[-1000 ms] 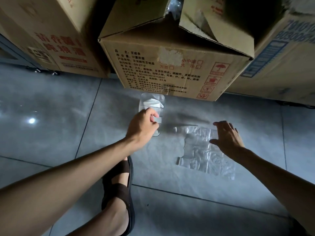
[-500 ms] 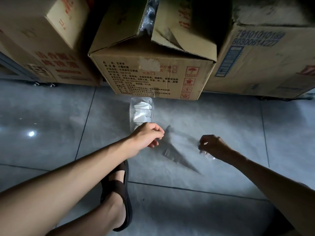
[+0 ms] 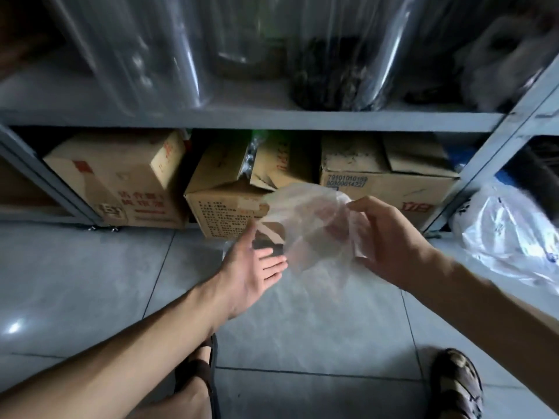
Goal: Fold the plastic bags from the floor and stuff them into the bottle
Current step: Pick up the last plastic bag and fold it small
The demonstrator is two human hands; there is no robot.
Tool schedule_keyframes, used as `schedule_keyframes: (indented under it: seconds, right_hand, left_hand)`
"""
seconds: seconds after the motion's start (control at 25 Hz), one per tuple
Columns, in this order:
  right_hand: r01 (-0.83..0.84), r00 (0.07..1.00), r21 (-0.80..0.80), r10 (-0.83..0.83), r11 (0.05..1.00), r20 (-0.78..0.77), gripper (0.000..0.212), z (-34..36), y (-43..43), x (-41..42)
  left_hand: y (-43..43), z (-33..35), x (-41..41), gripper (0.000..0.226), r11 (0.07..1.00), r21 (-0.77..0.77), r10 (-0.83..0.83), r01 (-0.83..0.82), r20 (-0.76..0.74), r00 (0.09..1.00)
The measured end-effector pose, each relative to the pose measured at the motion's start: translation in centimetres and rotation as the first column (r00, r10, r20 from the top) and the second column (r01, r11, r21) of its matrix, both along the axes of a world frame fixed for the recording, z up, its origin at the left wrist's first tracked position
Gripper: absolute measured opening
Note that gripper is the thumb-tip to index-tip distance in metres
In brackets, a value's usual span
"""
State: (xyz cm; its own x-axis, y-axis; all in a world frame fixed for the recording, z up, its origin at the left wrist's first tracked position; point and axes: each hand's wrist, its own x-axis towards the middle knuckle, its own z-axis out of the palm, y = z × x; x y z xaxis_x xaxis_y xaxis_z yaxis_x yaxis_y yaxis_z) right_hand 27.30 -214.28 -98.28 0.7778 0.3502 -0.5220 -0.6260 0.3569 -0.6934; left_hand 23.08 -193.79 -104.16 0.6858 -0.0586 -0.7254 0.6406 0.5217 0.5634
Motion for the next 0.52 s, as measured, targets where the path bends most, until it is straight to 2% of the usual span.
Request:
schedule_keyframes:
  seconds: [0.08, 0.12, 0.2, 0.28, 0.4, 0.52]
  right_hand:
    - [0.019, 0.999, -0.013, -0.019, 1.0, 0.044, 0.035, 3.6, -1.0, -1.8]
    - [0.027, 0.998, -0.014, -0.026, 1.0, 0.059, 0.034, 4.8, -1.3, -2.7]
    - [0.03, 0.997, -0.003, -0.03, 1.0, 0.071, 0.033, 5.5, -1.8, -4.2]
    - [0.0, 0.996, 0.006, -0.001, 1.0, 0.084, 0.027, 5.2, -2.3, -5.5]
    - [-0.053, 0.995, -0.088, 0.06, 0.995, 0.085, 0.027, 4.8, -2.7, -6.8]
    - [-0.023, 0.985, -0.156, 0.049, 0.987, 0.163, 0.008, 4.7, -3.0, -7.1]
  left_hand:
    - [-1.1, 3.7, -1.6, 0.099, 0.992, -0.122, 0.029, -0.018, 0.087, 0.996]
    - [-1.6, 5.2, -2.3, 0.094, 0.984, -0.179, 0.038, -0.015, 0.127, 0.991]
    - [-2.0, 7.0, -3.3, 0.068, 0.974, -0.228, 0.038, 0.011, 0.208, 0.977]
    - [-2.0, 7.8, -3.6, 0.05, 0.988, -0.154, 0.021, 0.018, 0.247, 0.969]
    - [-1.4, 8.0, -2.8, 0.025, 1.0, -0.002, 0.023, -0.024, 0.246, 0.969]
    - [-0.6, 8.6, -1.8, 0.014, 0.985, 0.17, -0.039, -0.013, 0.3, 0.953]
